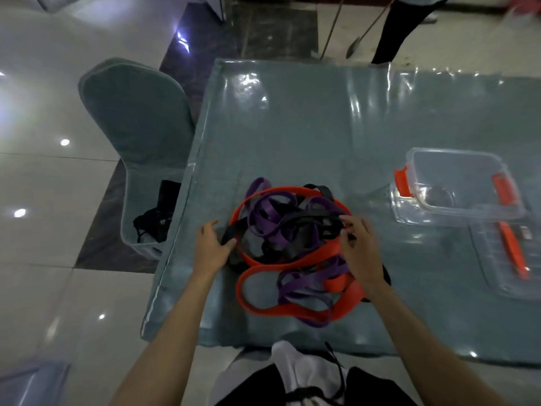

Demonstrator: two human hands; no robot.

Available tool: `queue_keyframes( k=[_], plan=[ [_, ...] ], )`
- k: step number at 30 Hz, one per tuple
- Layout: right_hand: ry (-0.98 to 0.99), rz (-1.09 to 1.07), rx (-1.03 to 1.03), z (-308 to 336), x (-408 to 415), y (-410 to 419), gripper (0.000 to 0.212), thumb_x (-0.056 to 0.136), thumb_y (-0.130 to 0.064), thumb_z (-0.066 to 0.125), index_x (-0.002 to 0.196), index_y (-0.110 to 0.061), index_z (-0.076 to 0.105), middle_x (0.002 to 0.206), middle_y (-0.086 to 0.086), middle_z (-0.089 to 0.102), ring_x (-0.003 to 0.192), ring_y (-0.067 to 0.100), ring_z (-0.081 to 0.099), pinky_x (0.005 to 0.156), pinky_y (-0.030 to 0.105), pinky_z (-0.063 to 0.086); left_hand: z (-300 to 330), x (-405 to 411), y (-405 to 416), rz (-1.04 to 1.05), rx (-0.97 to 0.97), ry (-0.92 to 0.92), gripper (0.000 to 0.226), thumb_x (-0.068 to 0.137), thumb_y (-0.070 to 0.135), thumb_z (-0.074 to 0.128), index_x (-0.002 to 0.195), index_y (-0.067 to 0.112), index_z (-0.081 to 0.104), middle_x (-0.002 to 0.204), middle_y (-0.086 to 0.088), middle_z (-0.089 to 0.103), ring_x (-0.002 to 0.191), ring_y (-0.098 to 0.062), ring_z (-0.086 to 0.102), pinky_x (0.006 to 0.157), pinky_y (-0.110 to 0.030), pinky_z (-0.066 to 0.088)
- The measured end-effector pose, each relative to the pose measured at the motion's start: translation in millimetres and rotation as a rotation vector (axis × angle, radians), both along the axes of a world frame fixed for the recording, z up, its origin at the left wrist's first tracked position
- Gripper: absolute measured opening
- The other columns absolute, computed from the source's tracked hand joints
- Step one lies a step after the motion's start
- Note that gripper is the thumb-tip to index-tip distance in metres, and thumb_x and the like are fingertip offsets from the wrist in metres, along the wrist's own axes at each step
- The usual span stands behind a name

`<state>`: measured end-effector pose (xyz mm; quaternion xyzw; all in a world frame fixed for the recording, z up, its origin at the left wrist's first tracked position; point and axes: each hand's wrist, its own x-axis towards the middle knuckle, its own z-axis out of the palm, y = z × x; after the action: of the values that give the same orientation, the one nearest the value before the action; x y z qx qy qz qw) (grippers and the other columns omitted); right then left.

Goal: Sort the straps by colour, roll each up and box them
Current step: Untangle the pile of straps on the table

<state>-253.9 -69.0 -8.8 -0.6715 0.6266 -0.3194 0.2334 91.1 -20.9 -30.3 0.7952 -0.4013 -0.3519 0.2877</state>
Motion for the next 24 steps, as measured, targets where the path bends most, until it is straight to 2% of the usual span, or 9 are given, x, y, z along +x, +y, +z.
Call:
queue_keyframes(
  k=[3,6,7,9,11,13,16,20,24],
  plan=[
    [0.085,-0.107,0.123,-13,-24,23,0.023,0.094,-0.005,0.067,0.113,-0.018,0.066,0.102,0.002,0.06,0.091,0.026,0.064,0.081,0.043,0.054,-3,-11,11,-0.098,-0.166,-0.265,0.045,0.082,0.014,0.085,0.118,0.008,0.059,0.118,-0.014,0.058,0.11,-0.036,0.059,0.091,-0.049,0.053],
    [0.188,-0.236,0.23,-24,-42,48,0.016,0.091,-0.006,0.071,0.106,-0.01,0.07,0.1,0.009,0.065,0.096,0.036,0.063,0.082,0.036,0.047,-5,-33,25,-0.294,-0.26,-0.229,0.019,0.092,0.03,0.071,0.097,0.02,0.055,0.092,0.003,0.057,0.084,-0.021,0.059,0.075,-0.044,0.054],
    [0.215,-0.271,0.256,-26,-45,56,0.016,0.091,-0.006,0.071,0.106,-0.009,0.071,0.103,0.012,0.065,0.1,0.037,0.063,0.085,0.037,0.048,-8,-40,29,-0.394,-0.199,-0.207,0.021,0.094,0.038,0.07,0.097,0.02,0.058,0.094,0.003,0.058,0.085,-0.02,0.059,0.075,-0.044,0.055],
    [0.267,-0.291,0.3,-29,-49,70,0.02,0.091,-0.006,0.071,0.111,-0.005,0.073,0.11,0.018,0.064,0.104,0.042,0.062,0.09,0.048,0.053,-18,-50,38,-0.592,0.008,-0.302,0.035,0.094,0.046,0.072,0.115,0.018,0.064,0.118,-0.003,0.056,0.104,-0.024,0.06,0.085,-0.046,0.056],
    [0.289,-0.269,0.346,-31,-50,82,0.028,0.09,-0.004,0.073,0.118,-0.004,0.072,0.113,0.022,0.061,0.103,0.045,0.062,0.09,0.051,0.054,-27,-54,43,-0.644,0.078,-0.4,0.035,0.097,0.031,0.072,0.128,0.017,0.066,0.133,-0.01,0.047,0.111,-0.037,0.062,0.086,-0.048,0.056],
    [0.246,-0.263,0.37,-31,-48,90,0.036,0.089,-0.002,0.074,0.125,-0.003,0.067,0.118,0.023,0.058,0.101,0.045,0.063,0.087,0.05,0.055,-29,-53,45,-0.596,0.01,-0.359,0.027,0.1,0.016,0.066,0.126,0.017,0.07,0.136,-0.012,0.047,0.102,-0.042,0.066,0.079,-0.05,0.058],
    [0.175,-0.368,0.434,-31,-40,102,0.052,0.089,-0.012,0.079,0.132,0.0,0.053,0.13,0.024,0.056,0.105,0.044,0.064,0.085,0.052,0.055,-27,-42,44,-0.598,-0.148,-0.289,0.023,0.101,0.013,0.067,0.122,0.017,0.073,0.139,-0.007,0.055,0.103,-0.036,0.069,0.075,-0.046,0.06],
    [0.066,-0.4,0.616,-32,-28,118,0.056,0.088,-0.021,0.083,0.123,-0.008,0.041,0.104,0.021,0.071,0.094,0.042,0.071,0.074,0.045,0.052,-14,-31,45,-0.564,-0.324,-0.28,0.023,0.101,0.012,0.067,0.12,0.02,0.075,0.144,-0.004,0.055,0.104,-0.027,0.07,0.067,-0.039,0.061],
    [-0.166,-0.524,0.637,-31,-21,121,0.05,0.088,-0.001,0.077,0.118,-0.01,0.038,0.098,0.026,0.07,0.086,0.042,0.071,0.077,0.064,0.059,0,-29,38,-0.477,-0.409,-0.178,0.023,0.105,0.019,0.06,0.127,0.02,0.069,0.139,0.003,0.056,0.108,-0.017,0.067,0.082,-0.034,0.059]
  ],
)
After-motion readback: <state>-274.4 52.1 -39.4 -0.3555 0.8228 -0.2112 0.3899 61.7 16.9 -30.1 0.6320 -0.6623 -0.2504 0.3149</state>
